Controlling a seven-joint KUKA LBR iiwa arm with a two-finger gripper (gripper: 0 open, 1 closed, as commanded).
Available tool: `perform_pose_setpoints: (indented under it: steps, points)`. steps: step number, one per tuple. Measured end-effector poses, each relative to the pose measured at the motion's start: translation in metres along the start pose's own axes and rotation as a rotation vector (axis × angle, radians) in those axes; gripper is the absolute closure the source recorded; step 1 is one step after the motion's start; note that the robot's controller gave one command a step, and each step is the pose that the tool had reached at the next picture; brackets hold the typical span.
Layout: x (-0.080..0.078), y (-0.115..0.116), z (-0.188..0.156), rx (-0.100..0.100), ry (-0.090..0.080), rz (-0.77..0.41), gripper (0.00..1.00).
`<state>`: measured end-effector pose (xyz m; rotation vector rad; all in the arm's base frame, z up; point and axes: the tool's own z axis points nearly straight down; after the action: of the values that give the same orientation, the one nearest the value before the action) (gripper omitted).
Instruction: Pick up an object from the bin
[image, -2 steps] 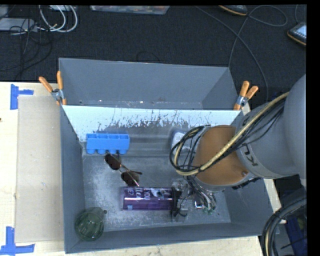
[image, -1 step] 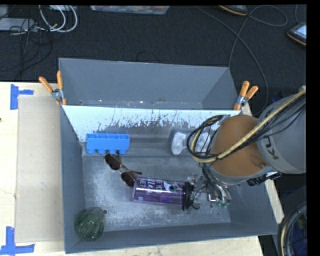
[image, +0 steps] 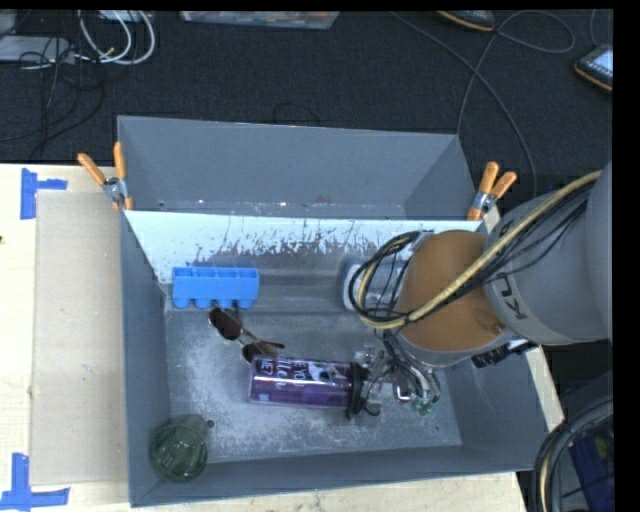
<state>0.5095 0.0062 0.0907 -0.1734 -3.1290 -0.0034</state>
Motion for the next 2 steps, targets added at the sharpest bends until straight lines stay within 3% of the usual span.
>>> perform_pose_setpoints:
  steps: [1, 2]
  points:
    - [0.002, -0.005, -0.021, 0.002, 0.001, 0.008, 1.0]
    - [0.001, 0.012, -0.087, -0.001, 0.004, -0.005, 1.0]
